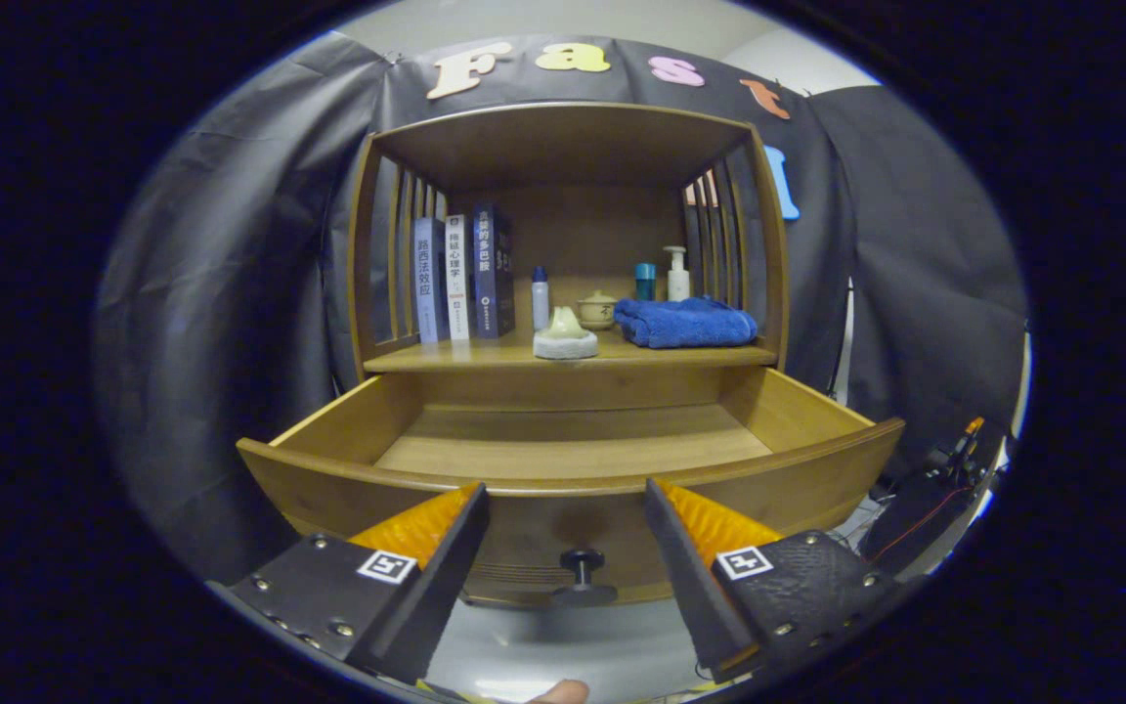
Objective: Pull open the drawer, take out the items inside it, and place them on the countertop above the cabinet.
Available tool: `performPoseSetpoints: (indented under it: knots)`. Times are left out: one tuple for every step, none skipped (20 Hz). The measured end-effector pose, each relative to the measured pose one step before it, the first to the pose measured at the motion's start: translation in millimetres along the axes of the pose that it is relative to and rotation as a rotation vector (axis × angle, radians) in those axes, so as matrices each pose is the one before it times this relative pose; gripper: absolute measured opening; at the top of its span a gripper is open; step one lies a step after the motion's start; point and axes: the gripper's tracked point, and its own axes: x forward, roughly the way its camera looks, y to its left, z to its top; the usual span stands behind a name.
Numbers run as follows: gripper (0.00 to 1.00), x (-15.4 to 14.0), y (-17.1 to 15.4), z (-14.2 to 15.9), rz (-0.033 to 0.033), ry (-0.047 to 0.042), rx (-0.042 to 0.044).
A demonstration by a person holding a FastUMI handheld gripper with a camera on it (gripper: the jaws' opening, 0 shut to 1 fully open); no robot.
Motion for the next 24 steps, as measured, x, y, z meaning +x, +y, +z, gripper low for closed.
performPoseSetpoints:
  knots:
    - [0.96, 0.0, -0.31, 0.8, 0.001, 0.00234, -0.00237]
    - [0.96, 0.2, 0.03, -0.42, 0.00028, 0.0034, -0.00306]
    - [0.96, 0.63, -0.03, 0.76, -0.00072, 0.0009, -0.00263]
    - [0.96, -0.76, 0.28, 0.03, -0.00015, -0.00068, -0.00135]
    - [0.96, 0.0, -0.16, 0.8, 0.00046, -0.00251, -0.00127]
    - [0.96, 1.42, -0.23, 0.45, 0.00073, -0.00167, 0.00069]
    - [0.96, 2.97, 0.15, 1.89, 0.00111, -0.00286, 0.00238]
    - [0.96, 3.81, 0.42, -0.5, -0.00008, 0.00559, -0.00848]
    - [0.96, 4.57, 0.86, 1.91, -0.00174, 0.00378, -0.01135]
    - [0.96, 3.39, 0.41, 1.22, -0.00122, 0.00522, -0.01427]
    - [0.96, 3.8, 1.28, 2.5, 0.00629, 0.0018, -0.00627]
    - [0.96, 3.22, 0.48, 0.31, 0.00377, 0.00488, 0.0001]
    - [1.0, 4.13, 0.74, 1.7, 0.00174, -0.00088, 0.00043]
    - [0.99, 4.46, -0.16, 1.57, -0.00265, 0.00193, -0.00336]
    - [0.99, 4.76, 0.17, 2.58, -0.00221, -0.00201, 0.00465]
    - [0.99, 5.1, 1.05, 2.37, 0.00008, -0.00246, 0.00274]
    - [0.99, 5.22, 0.23, 5.24, 0.00102, -0.01009, 0.00091]
    - [0.99, 5.81, 0.5, 1.64, 0.00136, -0.00282, -0.00545]
    - [0.99, 3.47, 1.06, -5.83, -0.00077, 0.02488, -0.01906]
    - [0.99, 6.14, 0.79, 1.7, -0.00114, -0.00973, -0.01333]
    - [0.99, 1.7, -0.67, 1.09, 0.00052, 0.00726, -0.00637]
    - [1.0, 4.04, -0.41, 3.2, 0.00157, -0.00446, 0.00642]
    - [1.0, 1.24, 0.05, -0.79, 0.00063, 0.00285, -0.00172]
    - [0.99, 2.22, -1.17, 2.25, 0.00055, -0.00188, -0.00177]
